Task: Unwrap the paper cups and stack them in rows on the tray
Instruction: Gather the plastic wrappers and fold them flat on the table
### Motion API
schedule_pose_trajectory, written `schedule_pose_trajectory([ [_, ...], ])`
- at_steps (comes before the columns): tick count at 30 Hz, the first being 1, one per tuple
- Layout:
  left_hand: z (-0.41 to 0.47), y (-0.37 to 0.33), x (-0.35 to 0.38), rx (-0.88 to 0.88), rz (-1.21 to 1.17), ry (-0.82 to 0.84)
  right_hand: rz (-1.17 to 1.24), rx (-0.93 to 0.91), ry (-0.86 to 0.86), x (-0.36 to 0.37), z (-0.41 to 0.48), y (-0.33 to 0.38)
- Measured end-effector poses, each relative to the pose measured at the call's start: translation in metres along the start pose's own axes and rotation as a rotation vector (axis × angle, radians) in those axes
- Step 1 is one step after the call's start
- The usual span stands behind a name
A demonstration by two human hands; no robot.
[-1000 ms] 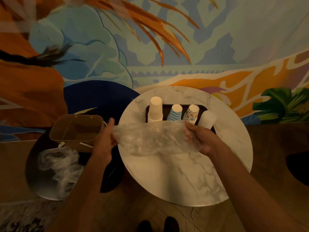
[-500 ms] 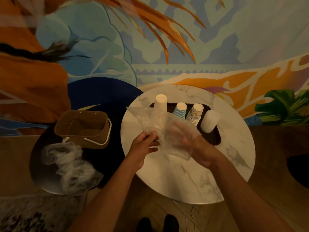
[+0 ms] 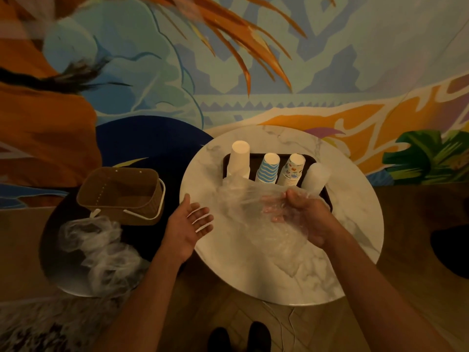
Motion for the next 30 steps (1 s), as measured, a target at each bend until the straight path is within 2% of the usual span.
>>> schedule_pose_trajectory([
  [3,-0.008,-0.003,0.023,-0.019,0.115,0.111,0.062,0.132,0.035,0.006,-0.001,-0.014],
  [8,-0.01,0.005,0.054,-0.151,0.394,0.131,0.026,0.219,0.122,0.029,-0.011,-0.024],
  [11,-0.003,0.012,0.06,-0.144,0.321,0.141,-0.053,0.258,0.145,0.025,-0.01,-0.032],
  [15,0.006,0.013,0.047,-0.061,0.296,0.012,-0.36,0.224,-0.013,0.0,-0.007,-0.032],
  [18,0.016,0.017,0.021,0.0,0.323,-0.218,-0.67,0.168,-0.105,-0.034,-0.003,-0.033],
  [20,0.021,0.018,0.005,0.055,0.365,-0.336,-0.767,0.131,-0.14,-0.058,-0.004,-0.038],
  [23,0.027,0.027,-0.001,0.063,0.379,-0.372,-0.827,0.114,-0.127,-0.075,-0.011,-0.048],
  [26,0.037,0.051,-0.005,-0.019,0.323,-0.376,-0.892,0.279,-0.071,-0.092,-0.019,-0.066],
  [28,0.041,0.064,-0.008,-0.05,0.295,-0.384,-1.074,0.461,0.0,-0.108,-0.026,-0.078],
  [30,0.039,0.069,-0.01,-0.027,0.374,-0.396,-1.278,0.716,0.055,-0.127,-0.035,-0.08],
])
Point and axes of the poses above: each hand's wrist, its own z-axis towards the middle knuckle, its own x-axis out of the palm, y = z × x, the point moved 7 cm from there along z, towards the middle knuckle, and after that the axes turned 9 degrees about z, right-handed, at the moved point
